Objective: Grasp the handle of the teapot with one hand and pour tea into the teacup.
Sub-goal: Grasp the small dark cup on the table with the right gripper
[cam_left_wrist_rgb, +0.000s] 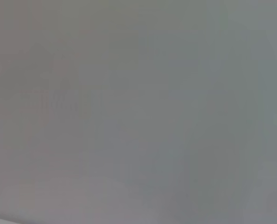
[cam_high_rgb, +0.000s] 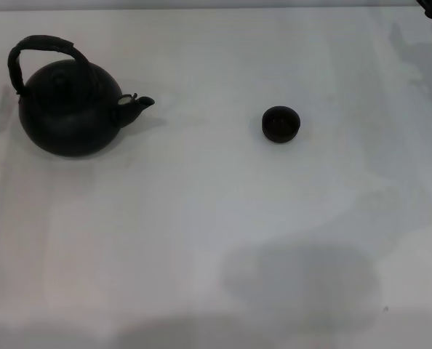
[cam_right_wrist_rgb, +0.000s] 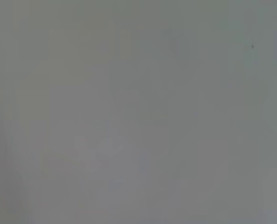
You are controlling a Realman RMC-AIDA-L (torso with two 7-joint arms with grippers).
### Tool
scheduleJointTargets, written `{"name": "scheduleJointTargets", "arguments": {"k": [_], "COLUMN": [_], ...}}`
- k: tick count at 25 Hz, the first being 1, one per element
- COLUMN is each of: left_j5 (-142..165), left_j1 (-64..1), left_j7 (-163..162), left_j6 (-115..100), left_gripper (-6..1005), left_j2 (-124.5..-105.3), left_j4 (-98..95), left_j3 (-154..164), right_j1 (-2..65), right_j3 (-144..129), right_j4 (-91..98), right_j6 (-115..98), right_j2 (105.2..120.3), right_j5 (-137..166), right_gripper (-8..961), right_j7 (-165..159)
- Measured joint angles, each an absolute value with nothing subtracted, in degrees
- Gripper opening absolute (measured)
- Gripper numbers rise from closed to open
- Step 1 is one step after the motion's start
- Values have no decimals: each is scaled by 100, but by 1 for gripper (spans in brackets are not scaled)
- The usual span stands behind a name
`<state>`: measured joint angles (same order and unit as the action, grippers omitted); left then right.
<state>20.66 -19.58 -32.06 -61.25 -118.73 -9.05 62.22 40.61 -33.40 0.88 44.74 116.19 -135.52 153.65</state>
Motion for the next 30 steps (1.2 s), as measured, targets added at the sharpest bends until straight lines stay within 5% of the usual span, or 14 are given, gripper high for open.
{"name": "scheduleJointTargets", "arguments": {"k": [30], "left_j5": [2013], "left_j1": [-2016], "left_j7": [-3208], "left_j6": [-6110], "left_gripper": [857], "left_j2": [-11874], "left_j4": [-912], "left_j3": [6179], "right_j1": [4375], "right_j3": [-3786], "right_j4": [332], "right_j6": [4382], "right_j2": [11554], "right_j5": [-13287], "right_gripper": [838], "right_j7": [14628]}}
